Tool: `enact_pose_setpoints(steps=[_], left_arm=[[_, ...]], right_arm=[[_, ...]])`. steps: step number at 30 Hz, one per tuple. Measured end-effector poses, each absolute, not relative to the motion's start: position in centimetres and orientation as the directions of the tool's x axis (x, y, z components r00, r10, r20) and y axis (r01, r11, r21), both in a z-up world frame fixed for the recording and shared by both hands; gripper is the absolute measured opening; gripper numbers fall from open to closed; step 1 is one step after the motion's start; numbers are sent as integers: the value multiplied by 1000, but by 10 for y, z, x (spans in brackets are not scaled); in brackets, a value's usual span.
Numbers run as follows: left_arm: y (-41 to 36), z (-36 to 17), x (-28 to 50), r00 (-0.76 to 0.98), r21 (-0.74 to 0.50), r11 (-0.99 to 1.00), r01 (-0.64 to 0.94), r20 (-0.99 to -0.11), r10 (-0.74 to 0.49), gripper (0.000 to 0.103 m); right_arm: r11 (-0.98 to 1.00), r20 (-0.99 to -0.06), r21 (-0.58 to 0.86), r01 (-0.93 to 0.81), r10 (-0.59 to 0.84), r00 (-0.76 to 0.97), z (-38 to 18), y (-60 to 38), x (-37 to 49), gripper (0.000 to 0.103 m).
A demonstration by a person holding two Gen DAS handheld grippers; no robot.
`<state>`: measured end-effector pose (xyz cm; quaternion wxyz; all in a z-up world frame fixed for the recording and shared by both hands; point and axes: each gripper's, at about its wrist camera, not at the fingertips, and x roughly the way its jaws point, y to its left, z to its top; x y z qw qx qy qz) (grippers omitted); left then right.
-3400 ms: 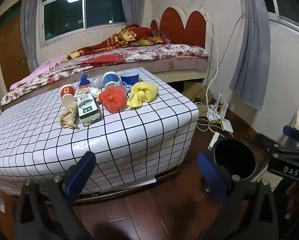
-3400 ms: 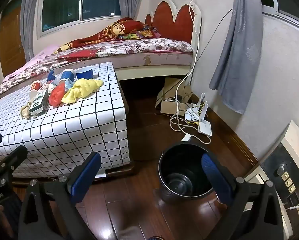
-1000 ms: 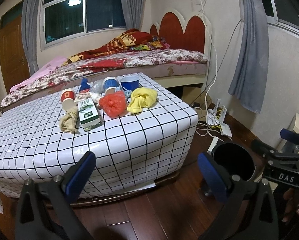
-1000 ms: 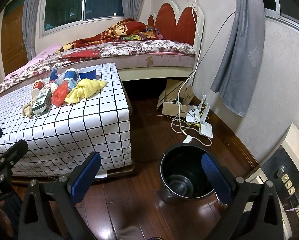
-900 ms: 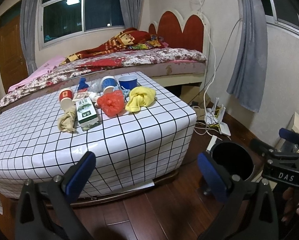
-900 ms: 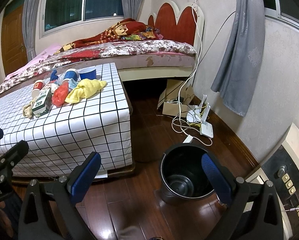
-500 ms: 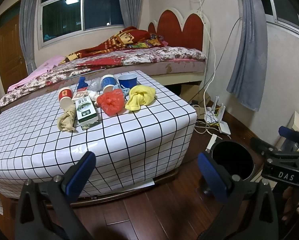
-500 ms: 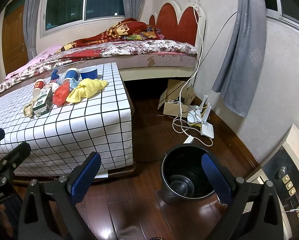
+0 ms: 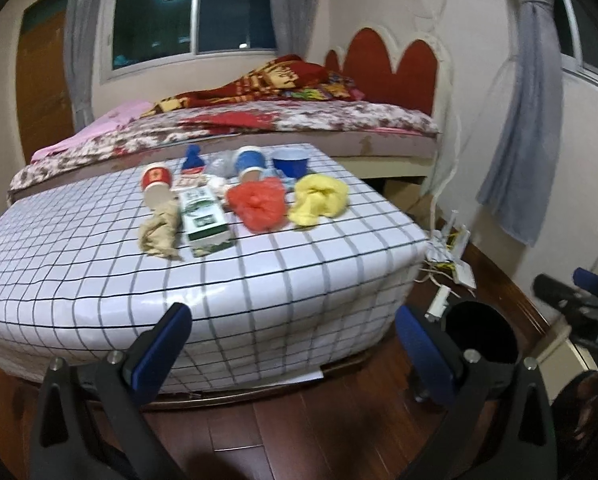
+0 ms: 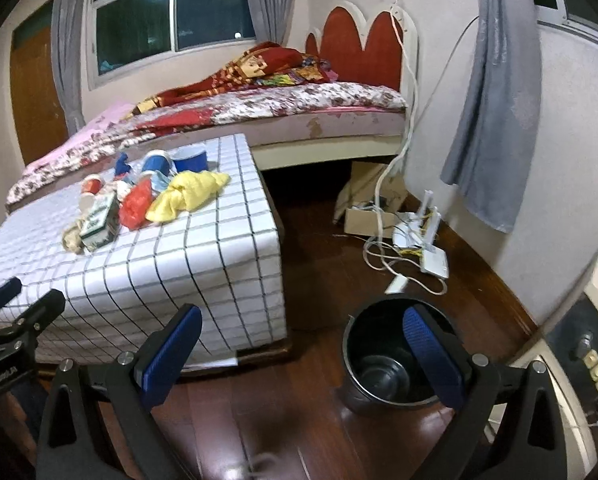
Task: Collect trash
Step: 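Grasp the milk carton with the left gripper while the right gripper grasps the yellow cloth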
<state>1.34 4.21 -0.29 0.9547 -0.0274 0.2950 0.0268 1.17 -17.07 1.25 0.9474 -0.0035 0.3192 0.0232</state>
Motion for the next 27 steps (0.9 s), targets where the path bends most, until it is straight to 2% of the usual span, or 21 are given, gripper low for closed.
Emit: enact_pose_setpoints(steps=[3, 6, 8, 14, 15, 18, 22, 27], left_arm=[[57, -6, 22, 821, -28, 994, -102, -567, 68, 102], [72, -11, 32, 812, -27, 991, -128, -577, 89, 102], [80, -12, 36, 815, -30, 989, -142, -572, 99, 102], [109, -19, 75, 809, -50, 977, -207, -570, 142, 100], [113, -21, 84, 811, -53, 974, -220, -565, 153, 98], [124, -28, 107, 794, -65, 967, -246, -586, 162, 90], [133, -34, 130, 781, -70, 959, -275, -599, 180, 89], [135, -46, 158, 747, -49, 954, -296, -634, 200, 89]], right_arm=[[996, -571, -18, -88, 62, 819, 9, -160, 23, 102], [992, -617, -7, -125, 94, 781, 3, -150, 41, 102], [985, -640, 72, -157, 166, 750, -1, -145, 56, 102], [974, -600, 71, -213, 213, 771, -2, -110, 104, 102], [973, -595, 67, -222, 218, 773, -2, -104, 112, 99], [963, -584, 59, -264, 248, 773, -4, -84, 143, 83], [951, -594, 34, -306, 266, 759, -10, -61, 178, 73], [939, -629, 21, -343, 279, 726, -25, -38, 218, 66]])
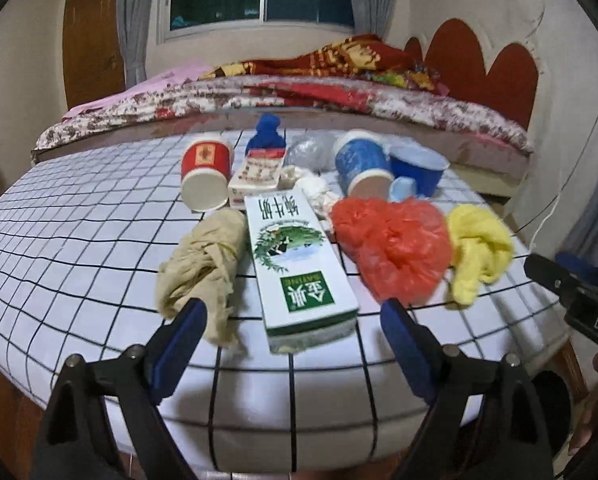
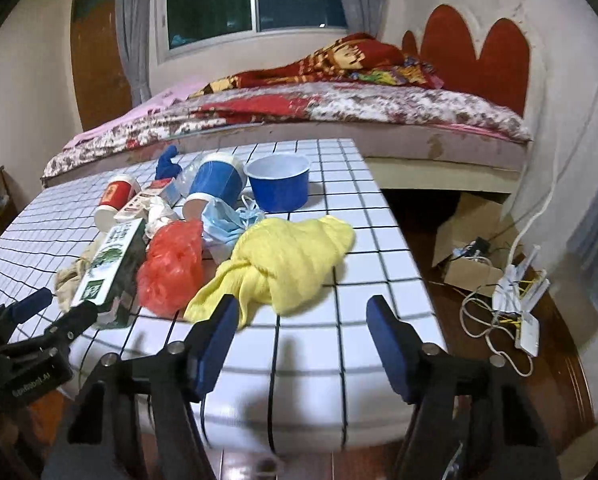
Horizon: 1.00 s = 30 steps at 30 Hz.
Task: Collect trash
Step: 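Grasp the milk carton with the left gripper while the right gripper grasps the yellow cloth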
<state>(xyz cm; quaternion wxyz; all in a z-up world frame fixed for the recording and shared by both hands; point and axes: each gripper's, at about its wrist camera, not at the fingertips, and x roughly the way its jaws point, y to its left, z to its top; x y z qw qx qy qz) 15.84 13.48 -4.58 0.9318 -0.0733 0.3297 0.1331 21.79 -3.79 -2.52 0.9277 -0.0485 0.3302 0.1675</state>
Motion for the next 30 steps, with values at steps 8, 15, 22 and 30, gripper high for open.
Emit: enact_pose_setpoints(steps=[8, 15, 22, 30], left_arm=[[134, -54, 183, 722, -35, 954, -299, -661, 202, 87], [139, -60, 195, 702, -27, 959, -283, -686, 188, 63], [139, -52, 180, 743, -19, 971, -240, -648, 170, 57], [137, -34, 160, 792, -36, 973, -229, -589, 164, 55]], right_arm=[[925, -688, 15, -380, 285, 667, -44, -15, 266, 66], [914, -709, 46, -402, 314, 632, -53, -6, 284, 47], [900, -685, 69, -431, 357, 635, -48, -15, 273, 27], [900, -626, 68, -431, 375, 684, -31, -34, 250, 27]])
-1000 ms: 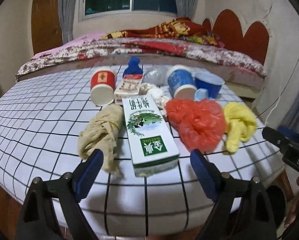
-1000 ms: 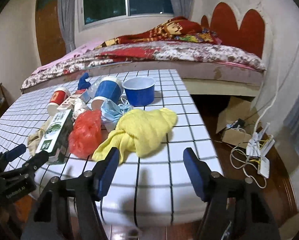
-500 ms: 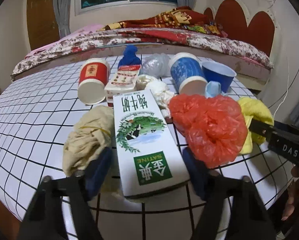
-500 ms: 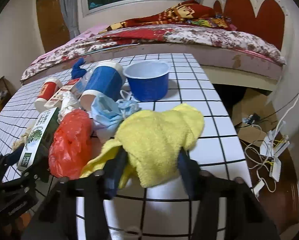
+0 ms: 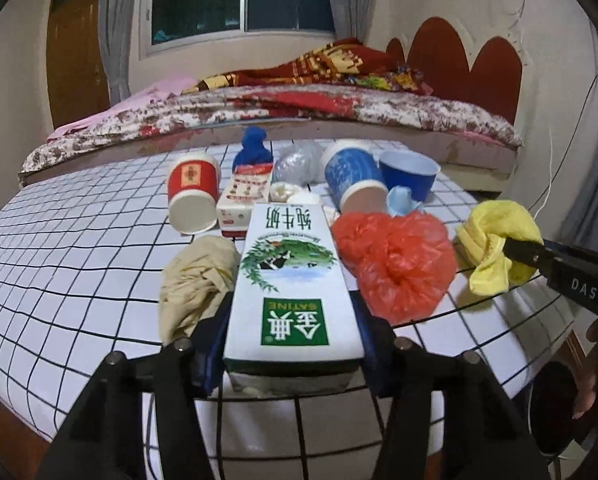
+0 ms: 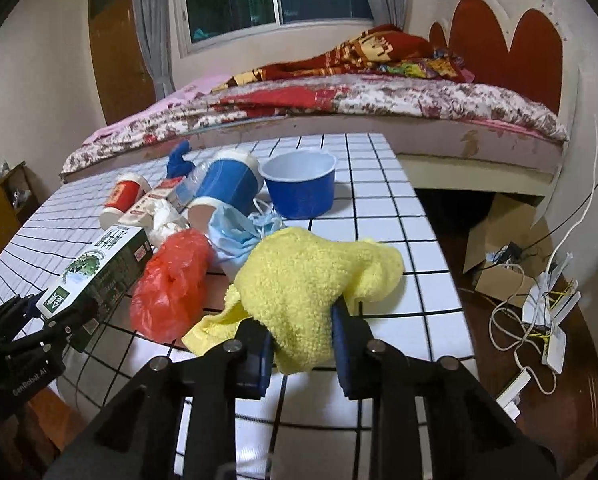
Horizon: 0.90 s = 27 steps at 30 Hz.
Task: Collect trash
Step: 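Grasp the milk carton with the left gripper while the right gripper grasps the yellow cloth, then carry carton and yellow cloth over the black bin and open both grippers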
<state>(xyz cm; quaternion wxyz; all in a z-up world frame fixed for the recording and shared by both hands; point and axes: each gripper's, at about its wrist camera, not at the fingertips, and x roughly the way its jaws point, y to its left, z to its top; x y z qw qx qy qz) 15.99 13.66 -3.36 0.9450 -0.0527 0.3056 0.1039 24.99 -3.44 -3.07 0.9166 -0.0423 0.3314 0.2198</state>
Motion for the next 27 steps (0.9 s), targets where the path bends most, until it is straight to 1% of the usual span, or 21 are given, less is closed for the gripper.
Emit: enact_pose_setpoints(steps=[8, 12, 16, 22, 27], left_arm=[[117, -10, 134, 838, -48, 982, -181, -530, 129, 55], [90, -4, 126, 856, -44, 994, -101, -514, 64, 55], [56, -1, 120, 864, -40, 999, 2, -503, -22, 55], [-8, -6, 118, 844, -42, 986, 159, -512, -158, 55], [-66, -16, 113, 796, -47, 950, 309, -533, -286, 55]], right_arm=[[903, -568, 67, -425, 384, 728, -7, -61, 219, 27], [913, -536, 75, -401, 376, 756, 4, -86, 196, 27], [937, -515, 77, -342, 331, 791, 10, -133, 170, 27], [978, -538, 57, -202, 201, 819, 3, -212, 145, 27], [995, -585, 68, -77, 102, 804, -18, -280, 125, 27]])
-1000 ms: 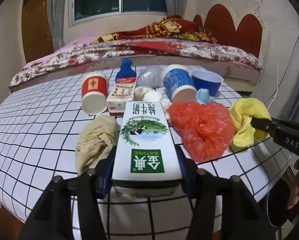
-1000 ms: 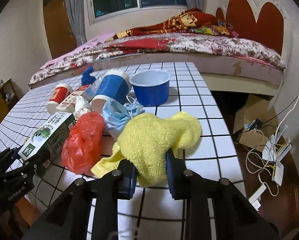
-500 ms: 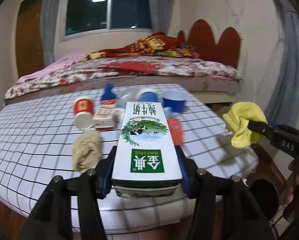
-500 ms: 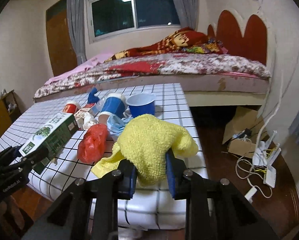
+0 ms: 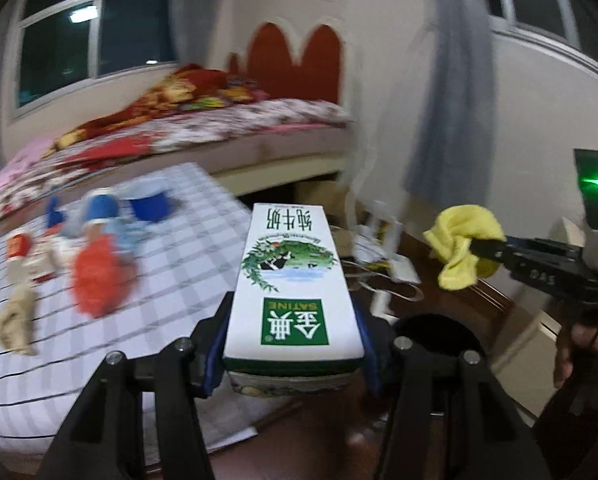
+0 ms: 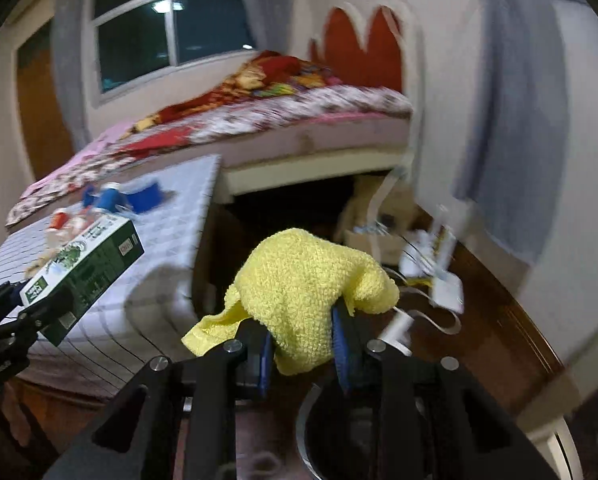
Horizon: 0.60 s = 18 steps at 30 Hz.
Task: Collect trash
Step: 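Carry carton and yellow cloth over the black bin and open both grippers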
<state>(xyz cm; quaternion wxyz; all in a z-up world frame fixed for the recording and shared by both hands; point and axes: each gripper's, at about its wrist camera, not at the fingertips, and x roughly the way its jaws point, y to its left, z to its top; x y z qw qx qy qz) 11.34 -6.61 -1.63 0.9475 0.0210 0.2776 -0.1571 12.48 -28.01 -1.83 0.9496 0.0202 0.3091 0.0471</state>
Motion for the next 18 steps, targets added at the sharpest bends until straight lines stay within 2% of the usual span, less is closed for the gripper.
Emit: enact_pose_setpoints(steps=[10, 18], left_arm=[[-164, -60, 108, 641, -70, 862, 503, -639, -426, 55], [-203, -104, 120, 499, -146, 830, 539, -738, -455, 55]], right_arm=[[994, -703, 103, 35, 48, 710, -82, -353, 111, 27], [994, -809, 101, 53, 51, 586, -141, -381, 127, 31]])
